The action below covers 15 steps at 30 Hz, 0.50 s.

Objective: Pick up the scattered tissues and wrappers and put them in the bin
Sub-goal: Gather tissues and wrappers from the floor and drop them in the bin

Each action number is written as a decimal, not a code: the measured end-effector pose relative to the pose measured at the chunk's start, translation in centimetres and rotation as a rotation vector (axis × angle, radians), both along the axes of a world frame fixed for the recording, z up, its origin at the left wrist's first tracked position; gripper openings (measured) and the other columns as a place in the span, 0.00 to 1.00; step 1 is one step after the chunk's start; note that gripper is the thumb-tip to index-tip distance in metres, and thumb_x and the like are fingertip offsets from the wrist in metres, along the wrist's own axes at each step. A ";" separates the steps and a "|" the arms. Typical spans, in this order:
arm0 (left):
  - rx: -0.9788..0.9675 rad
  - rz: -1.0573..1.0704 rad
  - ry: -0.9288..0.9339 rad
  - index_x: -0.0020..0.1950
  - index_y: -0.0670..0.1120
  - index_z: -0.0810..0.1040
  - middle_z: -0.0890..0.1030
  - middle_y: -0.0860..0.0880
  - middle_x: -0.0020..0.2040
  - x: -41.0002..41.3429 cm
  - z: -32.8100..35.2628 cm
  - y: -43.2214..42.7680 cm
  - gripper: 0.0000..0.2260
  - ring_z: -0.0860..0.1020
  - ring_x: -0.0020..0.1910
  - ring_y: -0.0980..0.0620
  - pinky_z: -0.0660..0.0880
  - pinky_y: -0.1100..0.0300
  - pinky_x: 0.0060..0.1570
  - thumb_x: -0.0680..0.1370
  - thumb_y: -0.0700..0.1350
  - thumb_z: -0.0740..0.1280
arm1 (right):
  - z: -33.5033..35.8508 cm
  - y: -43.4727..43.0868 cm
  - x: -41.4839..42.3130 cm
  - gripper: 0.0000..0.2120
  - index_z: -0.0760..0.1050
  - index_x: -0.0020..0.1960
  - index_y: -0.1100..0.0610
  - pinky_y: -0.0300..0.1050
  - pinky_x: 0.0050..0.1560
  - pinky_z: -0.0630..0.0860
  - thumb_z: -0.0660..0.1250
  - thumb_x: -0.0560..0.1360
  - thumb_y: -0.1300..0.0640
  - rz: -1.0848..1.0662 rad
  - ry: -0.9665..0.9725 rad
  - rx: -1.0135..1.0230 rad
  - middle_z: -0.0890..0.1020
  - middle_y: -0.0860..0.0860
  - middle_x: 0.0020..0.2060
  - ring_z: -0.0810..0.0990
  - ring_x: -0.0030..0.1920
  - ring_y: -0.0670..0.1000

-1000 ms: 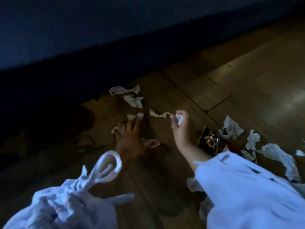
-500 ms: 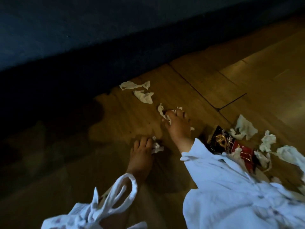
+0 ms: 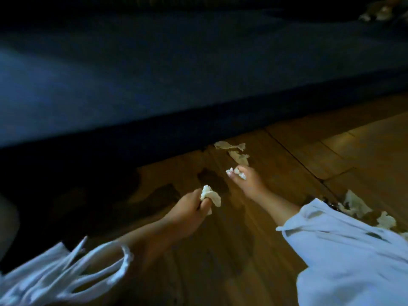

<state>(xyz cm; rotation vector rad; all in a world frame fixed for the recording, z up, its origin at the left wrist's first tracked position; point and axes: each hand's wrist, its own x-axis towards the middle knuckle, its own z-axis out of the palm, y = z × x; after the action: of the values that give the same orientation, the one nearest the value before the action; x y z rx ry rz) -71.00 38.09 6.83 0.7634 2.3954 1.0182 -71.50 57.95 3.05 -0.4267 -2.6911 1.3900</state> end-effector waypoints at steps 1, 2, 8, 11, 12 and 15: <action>0.006 -0.003 0.020 0.59 0.46 0.72 0.75 0.53 0.43 -0.3 1.6 -1.8 0.12 0.72 0.36 0.59 0.68 0.68 0.33 0.81 0.48 0.53 | 1.4 -2.2 -0.6 0.13 0.66 0.35 0.56 0.41 0.34 0.63 0.63 0.77 0.56 0.048 0.026 -0.019 0.68 0.49 0.29 0.68 0.32 0.48; 0.012 0.003 0.035 0.59 0.47 0.72 0.76 0.52 0.44 -0.5 3.4 -3.7 0.12 0.74 0.37 0.58 0.70 0.66 0.34 0.81 0.49 0.53 | 2.9 -4.6 -1.4 0.13 0.67 0.36 0.56 0.40 0.34 0.63 0.63 0.77 0.55 0.100 0.050 -0.027 0.69 0.49 0.30 0.68 0.33 0.48; 0.014 0.218 0.296 0.54 0.42 0.75 0.80 0.47 0.48 -3.3 12.3 -16.3 0.12 0.78 0.48 0.47 0.73 0.55 0.49 0.80 0.47 0.56 | 11.7 -20.0 -7.3 0.17 0.66 0.31 0.53 0.45 0.37 0.66 0.64 0.76 0.50 0.284 0.172 -0.044 0.72 0.49 0.28 0.70 0.32 0.48; 0.005 0.306 0.374 0.48 0.42 0.77 0.81 0.44 0.46 -4.5 16.4 -23.3 0.17 0.78 0.48 0.46 0.73 0.54 0.50 0.74 0.53 0.57 | 16.0 -27.9 -9.2 0.18 0.66 0.30 0.54 0.43 0.31 0.65 0.63 0.76 0.49 0.307 0.230 -0.119 0.71 0.49 0.25 0.68 0.27 0.48; 0.005 0.361 0.386 0.47 0.43 0.77 0.81 0.44 0.44 -4.8 17.4 -25.7 0.19 0.78 0.47 0.47 0.72 0.54 0.50 0.72 0.55 0.55 | 17.3 -30.5 -9.6 0.18 0.66 0.31 0.54 0.40 0.27 0.65 0.62 0.77 0.49 0.316 0.248 -0.181 0.70 0.49 0.25 0.67 0.26 0.47; 0.052 0.548 0.384 0.44 0.51 0.77 0.80 0.46 0.40 -5.6 18.5 -32.8 0.15 0.78 0.46 0.47 0.71 0.58 0.49 0.79 0.54 0.54 | 19.9 -37.9 -10.3 0.14 0.68 0.36 0.53 0.34 0.20 0.60 0.59 0.79 0.52 0.334 0.286 -0.489 0.68 0.49 0.27 0.65 0.24 0.47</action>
<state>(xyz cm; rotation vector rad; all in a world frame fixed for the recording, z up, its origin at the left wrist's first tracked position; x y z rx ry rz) -76.61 5.31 25.32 0.3357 3.0193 1.2270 -81.80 20.08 22.91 0.2011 -2.2476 2.0257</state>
